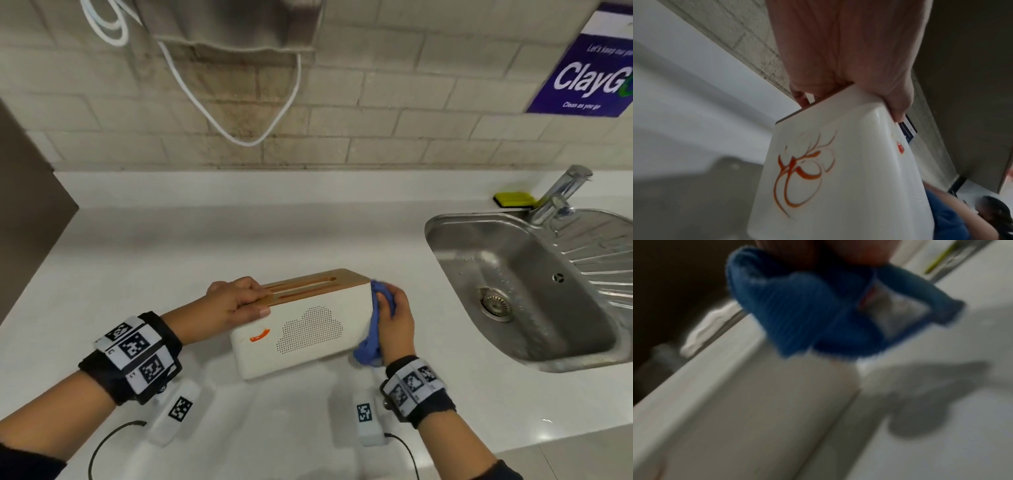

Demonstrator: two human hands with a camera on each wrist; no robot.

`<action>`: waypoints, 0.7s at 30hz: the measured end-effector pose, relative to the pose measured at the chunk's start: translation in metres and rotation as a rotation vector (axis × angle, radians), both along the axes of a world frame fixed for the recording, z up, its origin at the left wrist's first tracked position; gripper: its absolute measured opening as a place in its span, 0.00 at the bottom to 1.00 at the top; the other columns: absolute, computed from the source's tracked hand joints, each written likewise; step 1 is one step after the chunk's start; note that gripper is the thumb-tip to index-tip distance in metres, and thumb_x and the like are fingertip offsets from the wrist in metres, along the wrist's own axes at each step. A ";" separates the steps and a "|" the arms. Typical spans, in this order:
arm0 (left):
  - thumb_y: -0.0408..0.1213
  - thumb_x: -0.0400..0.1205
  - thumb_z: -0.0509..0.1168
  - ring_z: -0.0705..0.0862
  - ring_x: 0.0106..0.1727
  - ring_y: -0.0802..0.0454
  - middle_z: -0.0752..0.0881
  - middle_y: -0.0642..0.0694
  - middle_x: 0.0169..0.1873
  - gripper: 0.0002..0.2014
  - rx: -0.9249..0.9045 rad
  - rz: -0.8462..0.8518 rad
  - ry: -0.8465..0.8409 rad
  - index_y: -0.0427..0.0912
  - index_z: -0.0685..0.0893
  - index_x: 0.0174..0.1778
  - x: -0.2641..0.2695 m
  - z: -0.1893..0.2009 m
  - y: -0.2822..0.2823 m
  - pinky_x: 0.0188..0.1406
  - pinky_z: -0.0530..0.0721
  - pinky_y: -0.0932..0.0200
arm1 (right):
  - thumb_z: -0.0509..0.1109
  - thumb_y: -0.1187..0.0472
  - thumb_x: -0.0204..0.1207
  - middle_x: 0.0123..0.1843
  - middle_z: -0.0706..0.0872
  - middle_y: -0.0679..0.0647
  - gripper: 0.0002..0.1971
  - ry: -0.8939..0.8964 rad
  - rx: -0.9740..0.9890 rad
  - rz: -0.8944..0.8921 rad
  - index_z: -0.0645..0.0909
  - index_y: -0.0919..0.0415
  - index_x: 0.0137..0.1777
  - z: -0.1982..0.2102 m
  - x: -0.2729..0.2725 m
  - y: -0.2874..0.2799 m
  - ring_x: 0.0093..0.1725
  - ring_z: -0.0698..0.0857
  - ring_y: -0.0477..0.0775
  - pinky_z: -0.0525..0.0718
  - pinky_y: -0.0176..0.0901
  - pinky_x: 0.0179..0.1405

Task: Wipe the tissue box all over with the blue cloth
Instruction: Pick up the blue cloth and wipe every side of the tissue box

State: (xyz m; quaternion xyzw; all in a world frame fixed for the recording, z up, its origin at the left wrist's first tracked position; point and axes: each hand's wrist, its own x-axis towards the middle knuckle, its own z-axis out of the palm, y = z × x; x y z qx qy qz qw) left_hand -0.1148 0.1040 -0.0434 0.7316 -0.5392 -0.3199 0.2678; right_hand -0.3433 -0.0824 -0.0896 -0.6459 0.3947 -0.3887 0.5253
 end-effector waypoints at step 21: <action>0.43 0.85 0.54 0.71 0.62 0.54 0.72 0.44 0.56 0.17 0.249 -0.057 0.141 0.48 0.75 0.70 0.003 0.038 -0.012 0.63 0.64 0.67 | 0.51 0.50 0.84 0.65 0.73 0.50 0.20 0.219 -0.767 0.462 0.76 0.60 0.65 0.016 0.057 0.130 0.61 0.73 0.51 0.67 0.39 0.66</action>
